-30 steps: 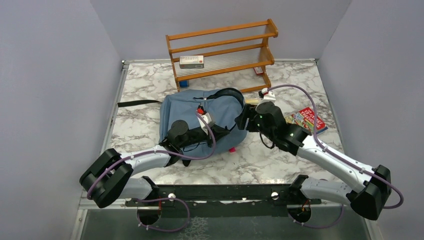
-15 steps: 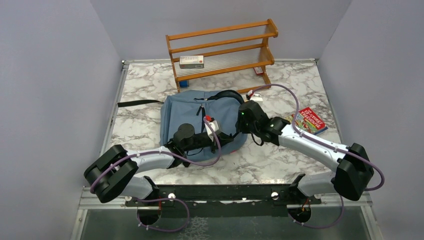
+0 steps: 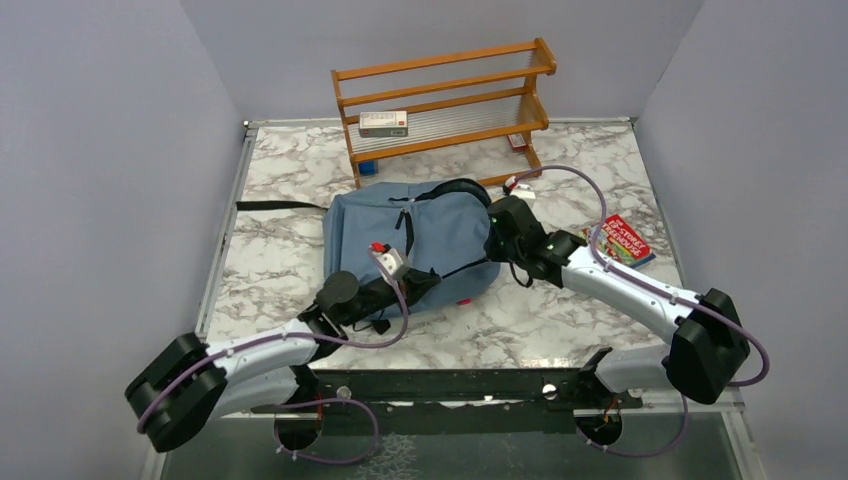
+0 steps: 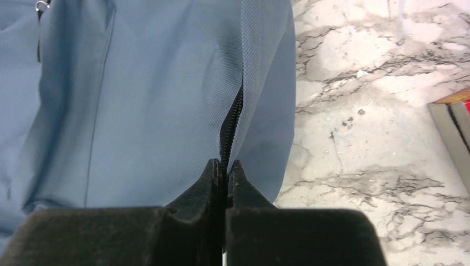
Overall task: Pack the student bag
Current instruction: Unzip the student bag at the center of the board.
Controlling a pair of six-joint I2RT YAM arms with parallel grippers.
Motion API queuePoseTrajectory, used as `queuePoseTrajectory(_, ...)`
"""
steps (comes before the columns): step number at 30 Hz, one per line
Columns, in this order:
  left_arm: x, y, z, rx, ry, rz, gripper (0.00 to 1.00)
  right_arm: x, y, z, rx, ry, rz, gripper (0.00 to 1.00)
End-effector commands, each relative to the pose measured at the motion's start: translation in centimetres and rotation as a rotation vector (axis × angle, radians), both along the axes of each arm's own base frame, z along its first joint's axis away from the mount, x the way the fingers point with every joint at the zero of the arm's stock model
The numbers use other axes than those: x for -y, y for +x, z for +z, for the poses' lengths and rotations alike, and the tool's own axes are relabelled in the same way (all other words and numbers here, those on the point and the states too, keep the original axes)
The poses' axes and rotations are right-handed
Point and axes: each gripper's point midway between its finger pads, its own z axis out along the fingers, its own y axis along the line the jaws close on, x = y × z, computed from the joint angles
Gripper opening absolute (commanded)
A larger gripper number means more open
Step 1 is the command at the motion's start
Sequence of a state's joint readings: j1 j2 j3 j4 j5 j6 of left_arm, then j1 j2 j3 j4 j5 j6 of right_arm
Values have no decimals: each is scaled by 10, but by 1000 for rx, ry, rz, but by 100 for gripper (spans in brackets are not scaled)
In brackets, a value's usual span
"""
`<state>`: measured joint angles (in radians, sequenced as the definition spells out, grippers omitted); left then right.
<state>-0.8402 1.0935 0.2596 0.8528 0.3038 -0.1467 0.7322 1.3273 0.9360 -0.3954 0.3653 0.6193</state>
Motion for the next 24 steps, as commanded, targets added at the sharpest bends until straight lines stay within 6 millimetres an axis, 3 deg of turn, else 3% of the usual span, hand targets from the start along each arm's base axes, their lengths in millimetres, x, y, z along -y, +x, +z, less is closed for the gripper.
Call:
queuePoseTrajectory(1, -31, 11, 24, -4, -93, 182, 0, 31, 10, 0, 34, -68, -54, 1)
queuePoseTrajectory(9, -91, 31, 19, -112, -184, 513, 0, 22, 12, 0, 43, -20, 2, 1)
queuePoseTrajectory(14, -98, 34, 20, -115, -187, 556, 0, 3, 7, 7, 71, 53, 113, 1)
queuePoseTrajectory(17, -101, 38, 15, -136, -167, 588, 0, 5, 5, 10, 84, 59, 111, 1)
queuePoseTrajectory(20, -99, 42, 13, -152, -159, 600, 23, 5, 3, 13, 97, 61, 130, 1)
queuePoseTrajectory(24, -90, 46, 27, -105, -124, 575, 52, -5, -3, 20, 123, 111, 198, 1)
